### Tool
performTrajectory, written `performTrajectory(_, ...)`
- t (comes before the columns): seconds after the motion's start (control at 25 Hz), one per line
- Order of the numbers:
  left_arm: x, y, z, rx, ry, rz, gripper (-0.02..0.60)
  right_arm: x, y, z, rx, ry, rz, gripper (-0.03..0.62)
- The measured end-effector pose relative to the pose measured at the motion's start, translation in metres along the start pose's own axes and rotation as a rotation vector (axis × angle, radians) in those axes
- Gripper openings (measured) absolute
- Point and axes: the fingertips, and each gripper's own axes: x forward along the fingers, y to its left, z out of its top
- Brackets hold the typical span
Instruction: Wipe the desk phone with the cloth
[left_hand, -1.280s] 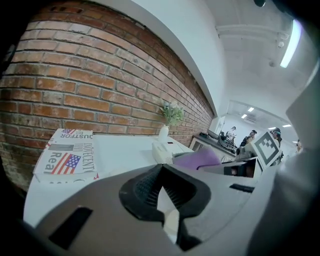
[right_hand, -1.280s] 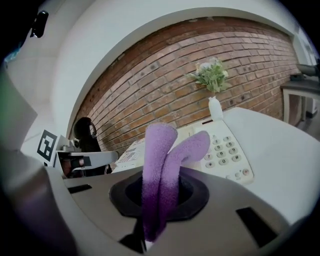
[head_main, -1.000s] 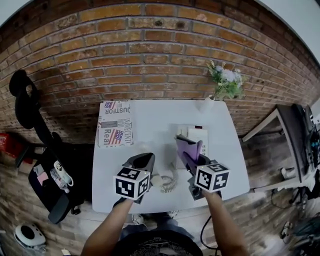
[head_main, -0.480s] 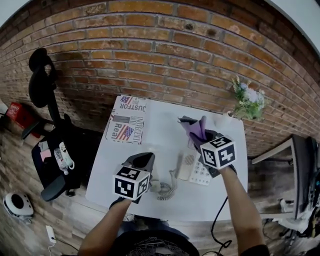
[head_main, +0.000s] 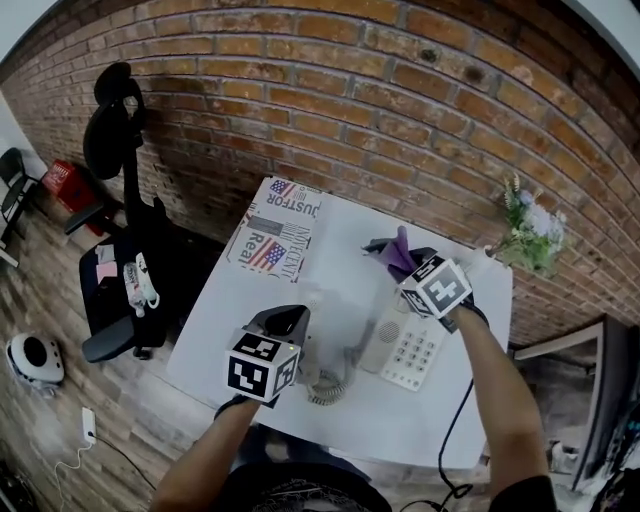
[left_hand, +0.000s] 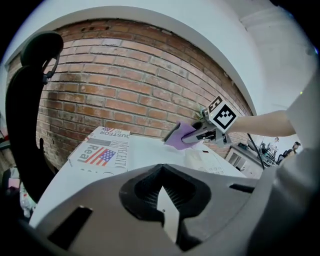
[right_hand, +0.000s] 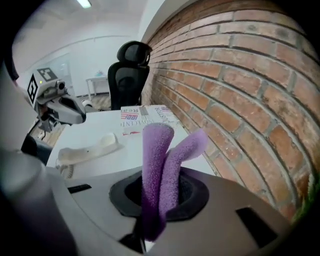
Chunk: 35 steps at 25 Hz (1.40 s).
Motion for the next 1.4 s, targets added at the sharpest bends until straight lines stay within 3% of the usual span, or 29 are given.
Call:
performTrajectory(0.2,-0.002,-0.001,-0.006,-0.014,0.005,0.041,0.005,0.018,0.021,-0.019,-0.186,0.12,0.092,0.049)
performTrajectory(0.68,-0.017,-0.008,-0.023,-0.025,0.018,0.082,0.005,0.018,0.062,-0.028,-0.486,0.208,0.178,0.049)
performTrajectory(0.92,-0.026,-0.005,-0.027,-0.037,0.011,0.078,0.005,0.016,0.087,-0.033,-0.517,0.245,0.226,0.048)
performTrajectory(1.4,-0.064,0.01,-0.043,-0.043,0.002,0.054,0.005,0.017,0.137,-0.039,-0.403,0.251,0.221,0.048)
